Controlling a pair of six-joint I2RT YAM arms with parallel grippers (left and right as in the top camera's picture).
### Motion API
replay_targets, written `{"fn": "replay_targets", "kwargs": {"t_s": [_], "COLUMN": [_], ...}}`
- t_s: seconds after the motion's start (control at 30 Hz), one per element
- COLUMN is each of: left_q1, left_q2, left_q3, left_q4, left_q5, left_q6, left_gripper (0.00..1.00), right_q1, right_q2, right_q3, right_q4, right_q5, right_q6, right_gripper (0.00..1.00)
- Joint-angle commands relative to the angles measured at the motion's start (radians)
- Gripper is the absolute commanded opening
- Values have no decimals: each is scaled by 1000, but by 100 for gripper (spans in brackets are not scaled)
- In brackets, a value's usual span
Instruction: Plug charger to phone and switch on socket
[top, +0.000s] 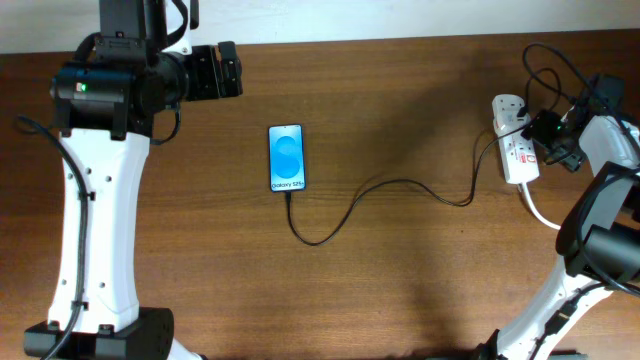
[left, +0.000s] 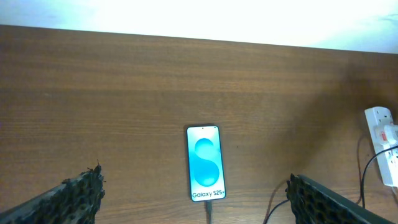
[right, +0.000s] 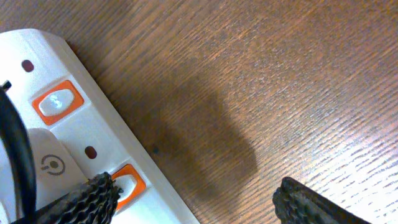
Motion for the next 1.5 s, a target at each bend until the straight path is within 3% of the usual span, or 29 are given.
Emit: {"fn": "replay_targets", "kwargs": {"t_s": [0.0,0.23,0.43,0.6,0.67,0.77,0.93,0.97,1.1,1.47], "left_q1": [0,0,0,0,0,0,-1,0,0,0], "left_q2": [-10,-10,-10,-10,-10,-10,-9,-9,-9,-9], "left_q3": [3,3,3,3,3,3,3,3,3,3], "left_q4": [2,2,2,2,2,2,2,2,2,2], "left_q5": [-4,-4,-4,-4,-4,-4,-4,-4,-4,-4], "left_q6": [10,10,9,9,9,10,9,9,9,9], "left_gripper": [99,99,99,99,99,99,99,99,99,99], "right_q1": [92,60,-88,-91,-63,30,283,320,439,446], "right_q2": [42,23,-155,-358,-451,-584,-796,-822,-884,-881], "right_q3": [-35,-16,114,186,186,186,186,186,186,180], "right_q4": [-57,-95,-343,-526,-557,-586,-728,-768,-824,-875], "right_q5": [-73,-58,-58,-62,-121,-205,-203,-205,-204,-184], "right_q6": [-24,-19,37,28,14,-162,-343,-343,-343,-340], "right_gripper": [86,85,85,86,87,87,90,98,98,98]}}
